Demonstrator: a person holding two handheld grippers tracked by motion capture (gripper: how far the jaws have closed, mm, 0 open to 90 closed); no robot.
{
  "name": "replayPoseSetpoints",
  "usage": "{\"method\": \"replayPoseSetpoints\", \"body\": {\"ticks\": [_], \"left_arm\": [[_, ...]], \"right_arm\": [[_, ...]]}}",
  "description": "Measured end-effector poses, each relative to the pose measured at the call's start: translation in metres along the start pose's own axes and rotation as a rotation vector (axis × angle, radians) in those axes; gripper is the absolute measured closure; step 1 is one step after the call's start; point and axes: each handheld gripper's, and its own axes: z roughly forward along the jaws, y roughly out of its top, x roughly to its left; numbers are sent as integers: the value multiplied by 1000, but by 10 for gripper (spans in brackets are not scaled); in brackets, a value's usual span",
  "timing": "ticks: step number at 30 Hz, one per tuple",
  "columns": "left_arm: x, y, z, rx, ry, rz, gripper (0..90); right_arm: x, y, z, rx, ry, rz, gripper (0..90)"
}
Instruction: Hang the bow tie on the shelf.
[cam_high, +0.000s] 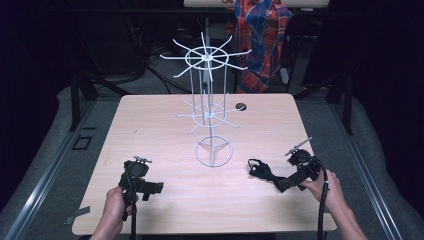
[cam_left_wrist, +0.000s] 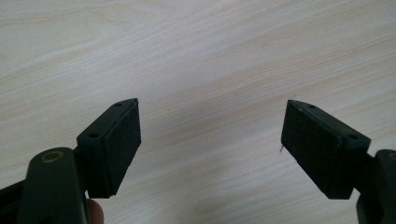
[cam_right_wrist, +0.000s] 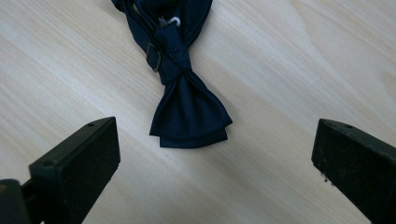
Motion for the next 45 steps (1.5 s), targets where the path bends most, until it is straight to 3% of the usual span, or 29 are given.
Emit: {"method": "replayPoseSetpoints", "body": {"ticks": [5, 8, 13, 17, 19, 20, 22, 23, 25, 26, 31, 34, 35, 37, 38, 45], "left_arm": [[0, 0, 1, 5, 1, 3, 200], [0, 1, 1, 7, 3, 2, 201], [-1, 0, 1, 5, 2, 2, 201], [-1, 0, 2, 10, 10, -4, 201], [-1, 0, 1, 10, 9, 0, 201], [-2, 0, 1, 9, 8, -1, 200], [-3, 0, 2, 10, 10, 5, 200], [-4, 0, 2, 10, 12, 3, 200], [-4, 0, 2, 11, 15, 7, 200], [-4, 0, 2, 12, 14, 5, 200], [-3, 0, 2, 12, 13, 1, 200], [-2, 0, 2, 15, 13, 2, 200], [-2, 0, 2, 14, 13, 2, 201], [-3, 0, 2, 13, 13, 1, 200], [-3, 0, 2, 13, 13, 3, 200], [-3, -1, 1, 11, 13, 4, 200]], "right_arm": [[2, 3, 2, -11, 2, 2, 0], [3, 7, 7, 7, 11, -28, 0], [9, 14, 14, -5, 19, -36, 10], [16, 22, 23, -20, 46, -21, 153], [18, 26, 26, -5, 32, -33, 187], [23, 29, 32, -53, 39, -7, 284], [25, 31, 34, -55, 42, -4, 300], [24, 34, 32, -8, 31, -38, 327], [26, 38, 37, 15, 30, -61, 379], [30, 41, 42, 28, 28, -63, 445], [32, 45, 47, 64, 3, -85, 521], [34, 44, 49, 45, 0, -66, 575], [33, 46, 48, 82, -2, -97, 593], [33, 45, 49, 97, -14, -103, 620], [34, 45, 49, 106, -37, -122, 683], [35, 44, 43, 49, -13, -102, 727]]}}
